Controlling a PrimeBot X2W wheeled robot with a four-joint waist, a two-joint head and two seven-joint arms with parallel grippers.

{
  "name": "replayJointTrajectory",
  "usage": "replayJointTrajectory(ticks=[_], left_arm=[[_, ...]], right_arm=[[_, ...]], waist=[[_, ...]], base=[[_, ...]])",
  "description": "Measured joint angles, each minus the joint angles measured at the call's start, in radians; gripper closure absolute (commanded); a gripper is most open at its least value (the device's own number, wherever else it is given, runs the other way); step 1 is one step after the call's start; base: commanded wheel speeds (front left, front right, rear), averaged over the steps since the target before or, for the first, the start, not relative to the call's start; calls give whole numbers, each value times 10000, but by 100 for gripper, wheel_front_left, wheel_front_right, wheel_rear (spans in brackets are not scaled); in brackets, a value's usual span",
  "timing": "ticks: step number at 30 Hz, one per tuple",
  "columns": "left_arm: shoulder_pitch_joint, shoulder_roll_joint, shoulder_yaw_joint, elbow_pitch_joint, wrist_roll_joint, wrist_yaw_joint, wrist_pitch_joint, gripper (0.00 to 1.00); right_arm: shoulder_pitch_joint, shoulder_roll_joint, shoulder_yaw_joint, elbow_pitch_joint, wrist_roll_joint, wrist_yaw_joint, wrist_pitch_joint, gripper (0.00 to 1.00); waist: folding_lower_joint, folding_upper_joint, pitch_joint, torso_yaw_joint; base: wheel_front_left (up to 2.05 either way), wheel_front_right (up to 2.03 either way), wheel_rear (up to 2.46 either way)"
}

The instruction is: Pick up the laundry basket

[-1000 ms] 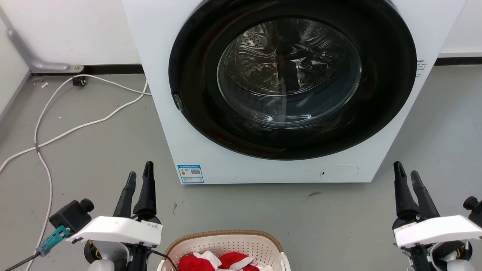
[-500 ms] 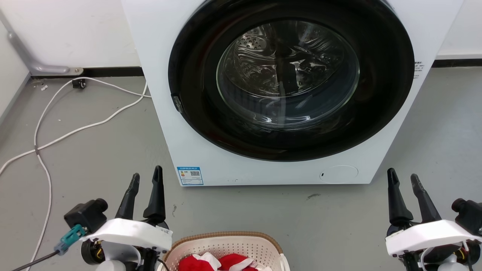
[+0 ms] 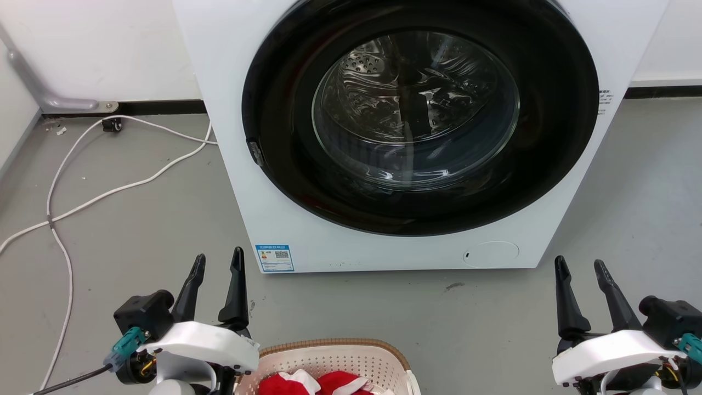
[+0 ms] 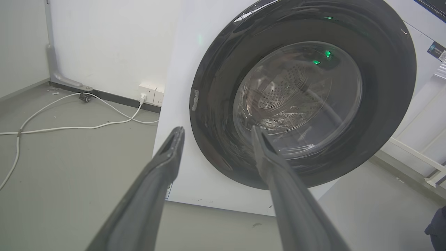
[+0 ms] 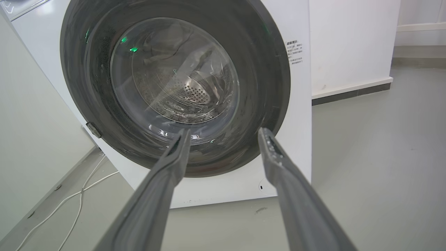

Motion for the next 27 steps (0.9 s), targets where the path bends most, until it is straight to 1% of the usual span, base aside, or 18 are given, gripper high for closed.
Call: replayJointTrajectory(ticks=[14,27], left_arm=[[-22,107,-146,255,1310,293,-330,0],[-56,161,-272,353,2343,351,-600,0]], right_arm=[[3,0,150,293,-1337,0,-337,0],[0,0,232,512,-2251,2,-600,0]], waist=[[0,0,-21,-30],[0,0,-13,-30]], base=[[0,0,0],[0,0,0]])
